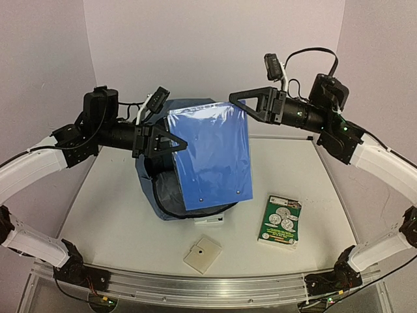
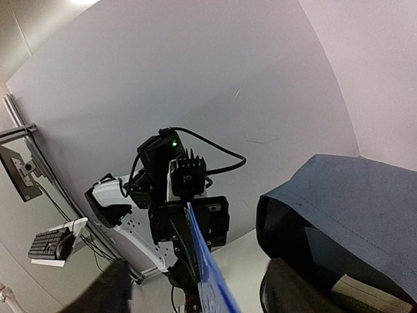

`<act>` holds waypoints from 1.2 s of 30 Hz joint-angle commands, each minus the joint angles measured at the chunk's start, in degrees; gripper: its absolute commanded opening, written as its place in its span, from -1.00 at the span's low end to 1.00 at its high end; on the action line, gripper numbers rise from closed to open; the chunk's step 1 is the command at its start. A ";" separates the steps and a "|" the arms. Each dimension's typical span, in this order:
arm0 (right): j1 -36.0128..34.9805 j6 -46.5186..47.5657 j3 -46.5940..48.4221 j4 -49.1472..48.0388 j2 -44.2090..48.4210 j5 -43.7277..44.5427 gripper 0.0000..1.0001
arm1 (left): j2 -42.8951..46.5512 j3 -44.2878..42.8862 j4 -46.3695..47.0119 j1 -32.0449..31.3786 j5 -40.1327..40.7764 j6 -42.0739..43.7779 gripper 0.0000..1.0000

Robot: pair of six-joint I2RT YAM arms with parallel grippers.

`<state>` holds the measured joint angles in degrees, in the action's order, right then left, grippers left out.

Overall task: Pack the student bag
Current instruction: Pick up the files from the center of the board, then place the files in the student bag.

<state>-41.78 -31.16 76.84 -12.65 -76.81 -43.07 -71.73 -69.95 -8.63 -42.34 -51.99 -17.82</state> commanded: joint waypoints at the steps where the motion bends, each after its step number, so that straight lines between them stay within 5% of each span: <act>1: -0.07 3.42 -0.10 -1.11 -1.88 -4.37 0.60 | 4.31 1.25 3.43 -0.02 7.38 0.71 -1.00; 8: -0.10 8.71 -0.11 5.42 -4.80 -6.43 0.47 | 4.57 0.41 4.29 0.06 8.74 0.94 -0.99; 11: -0.13 9.96 -0.45 6.77 -5.07 -7.20 -0.07 | 4.14 -0.20 3.54 0.09 9.60 0.95 -1.00; 14: -0.11 10.93 -0.56 6.61 -4.57 -6.07 -0.92 | 3.80 -0.45 1.75 0.14 12.17 0.90 -0.97; 15: -0.12 11.46 -0.59 6.56 -4.33 -4.94 -0.99 | 3.79 -0.47 0.98 0.17 13.84 0.79 -0.81; 18: -0.14 13.53 -0.48 4.92 -3.10 0.37 -1.00 | 4.65 0.41 -3.50 0.23 19.81 1.05 0.02; 21: -0.14 16.72 -0.70 2.40 -1.95 4.24 -1.00 | 7.59 4.91 -4.82 0.83 27.36 -1.76 0.39; 36: -0.14 30.75 4.84 -1.65 -8.78 1.50 -1.00 | 15.24 24.74 -3.47 1.38 31.51 -16.22 0.22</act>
<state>-41.91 -5.44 78.58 -10.50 -84.39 -39.68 -57.25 -47.47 -13.57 -41.08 -21.12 -30.59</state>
